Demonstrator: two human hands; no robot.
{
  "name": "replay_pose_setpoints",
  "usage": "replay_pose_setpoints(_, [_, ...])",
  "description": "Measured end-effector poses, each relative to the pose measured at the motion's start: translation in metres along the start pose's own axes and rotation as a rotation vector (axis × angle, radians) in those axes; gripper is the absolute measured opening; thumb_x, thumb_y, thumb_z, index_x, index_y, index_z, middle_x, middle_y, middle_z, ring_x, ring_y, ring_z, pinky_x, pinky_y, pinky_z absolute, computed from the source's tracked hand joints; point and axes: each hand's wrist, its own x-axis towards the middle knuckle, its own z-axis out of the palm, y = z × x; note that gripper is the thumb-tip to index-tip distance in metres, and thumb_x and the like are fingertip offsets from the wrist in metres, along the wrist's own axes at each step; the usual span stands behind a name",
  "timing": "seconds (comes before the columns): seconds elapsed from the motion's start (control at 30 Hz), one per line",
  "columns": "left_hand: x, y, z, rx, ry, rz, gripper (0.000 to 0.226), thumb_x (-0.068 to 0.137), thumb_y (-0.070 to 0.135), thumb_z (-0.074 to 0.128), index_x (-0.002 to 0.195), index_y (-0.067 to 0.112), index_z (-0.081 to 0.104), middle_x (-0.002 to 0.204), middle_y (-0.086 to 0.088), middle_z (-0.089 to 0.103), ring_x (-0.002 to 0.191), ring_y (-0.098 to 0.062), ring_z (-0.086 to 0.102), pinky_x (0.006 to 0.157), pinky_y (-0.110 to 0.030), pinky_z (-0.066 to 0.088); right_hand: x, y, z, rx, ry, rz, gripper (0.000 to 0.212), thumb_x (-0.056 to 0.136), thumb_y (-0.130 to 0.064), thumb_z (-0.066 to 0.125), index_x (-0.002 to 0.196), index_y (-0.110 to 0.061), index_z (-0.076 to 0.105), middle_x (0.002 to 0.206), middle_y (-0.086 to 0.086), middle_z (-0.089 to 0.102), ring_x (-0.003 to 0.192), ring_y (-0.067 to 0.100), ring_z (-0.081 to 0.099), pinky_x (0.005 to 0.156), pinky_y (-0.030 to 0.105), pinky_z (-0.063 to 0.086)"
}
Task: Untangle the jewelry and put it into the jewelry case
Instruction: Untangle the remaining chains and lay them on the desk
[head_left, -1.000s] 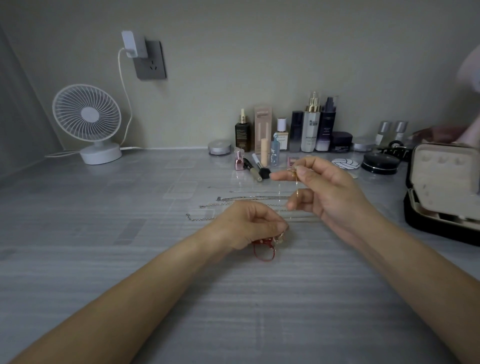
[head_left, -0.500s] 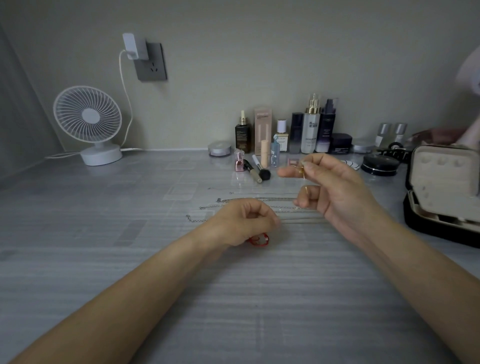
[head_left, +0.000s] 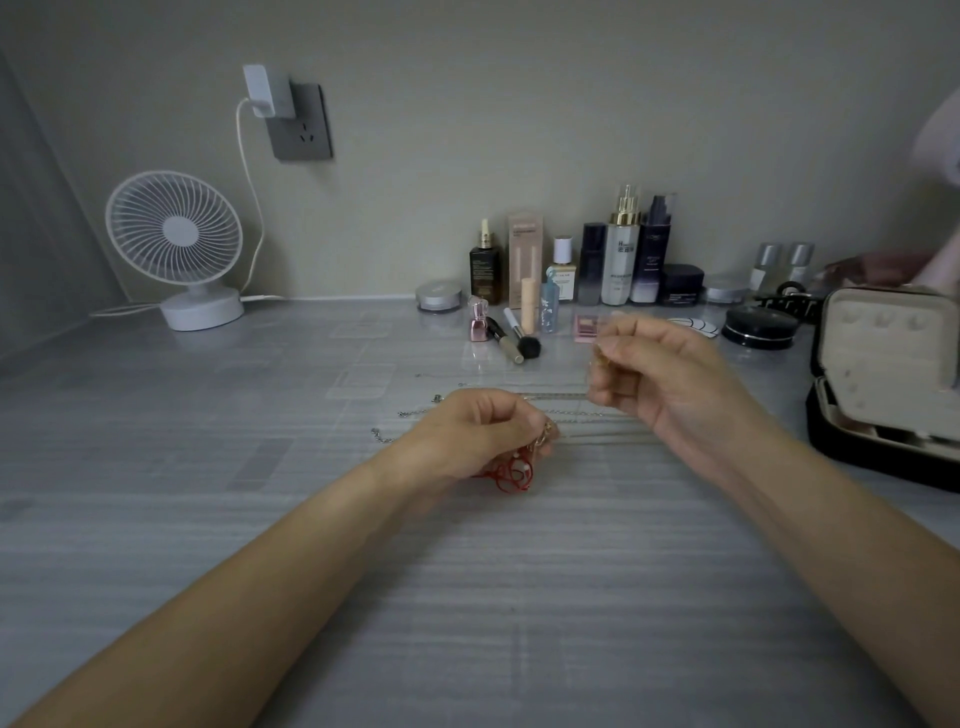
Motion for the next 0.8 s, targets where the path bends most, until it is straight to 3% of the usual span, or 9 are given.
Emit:
replay_pose_setpoints(0.17, [0.001, 0.001, -0.002, 0.066, 0.068, -0.041, 0.018, 0.085, 0.018, 0.063, 0.067, 0.017, 0.063, 0.059, 0.004, 0.059, 0.052, -0.006, 0.052, 0.050, -0.014, 0.042, 0.002, 0.000, -0.007, -0.495, -0.195, 0.140, 0.020, 0.084, 0.000, 0.058, 0.067, -0.010, 0.061, 0.060, 0.003, 0.061, 0.053, 0.007, 0.057, 0.059, 0.016, 0.049])
replay_pose_setpoints(0.3, [0.002, -0.001, -0.001, 0.069, 0.036, -0.050, 0.019, 0.086, 0.017, 0.061, 0.067, 0.015, 0.064, 0.063, 0.002, 0.063, 0.060, -0.011, 0.054, 0.066, -0.023, 0.047, -0.001, 0.007, -0.006, -0.917, -0.369, 0.180, 0.009, 0.075, -0.011, 0.068, 0.068, -0.017, 0.067, 0.065, -0.004, 0.063, 0.056, 0.000, 0.053, 0.062, 0.020, 0.045])
replay_pose_setpoints(0.43, [0.002, -0.002, -0.001, 0.080, 0.035, -0.048, 0.020, 0.087, 0.017, 0.060, 0.068, 0.013, 0.065, 0.062, 0.004, 0.064, 0.063, -0.013, 0.054, 0.070, -0.026, 0.048, -0.001, 0.014, 0.000, -0.829, -0.355, 0.117, 0.010, 0.073, -0.016, 0.076, 0.075, -0.020, 0.067, 0.070, -0.004, 0.063, 0.060, 0.001, 0.052, 0.060, 0.017, 0.046])
replay_pose_setpoints(0.53, [0.003, -0.003, -0.001, 0.097, 0.048, -0.040, 0.020, 0.086, 0.018, 0.061, 0.068, 0.012, 0.065, 0.067, -0.005, 0.062, 0.067, -0.018, 0.053, 0.071, -0.030, 0.046, -0.001, 0.018, 0.005, -0.790, -0.316, 0.048, 0.013, 0.070, -0.027, 0.078, 0.074, -0.022, 0.067, 0.069, -0.006, 0.063, 0.059, 0.000, 0.052, 0.059, 0.016, 0.045])
replay_pose_setpoints(0.67, [0.002, 0.000, -0.001, 0.114, 0.061, -0.029, 0.019, 0.087, 0.018, 0.061, 0.069, 0.011, 0.063, 0.067, -0.005, 0.060, 0.060, -0.013, 0.052, 0.064, -0.023, 0.046, -0.001, 0.022, 0.009, -0.855, -0.295, -0.016, 0.008, 0.076, -0.028, 0.073, 0.071, -0.027, 0.067, 0.068, -0.007, 0.065, 0.060, 0.000, 0.055, 0.062, 0.019, 0.046])
replay_pose_setpoints(0.8, [0.003, 0.002, -0.005, 0.137, 0.107, -0.010, 0.015, 0.087, 0.012, 0.061, 0.072, 0.013, 0.061, 0.051, 0.009, 0.057, 0.048, -0.003, 0.049, 0.052, -0.016, 0.042, 0.000, 0.018, 0.003, -0.845, -0.252, -0.023, 0.007, 0.082, -0.022, 0.068, 0.082, -0.028, 0.072, 0.080, -0.006, 0.072, 0.070, 0.002, 0.062, 0.067, 0.017, 0.048])
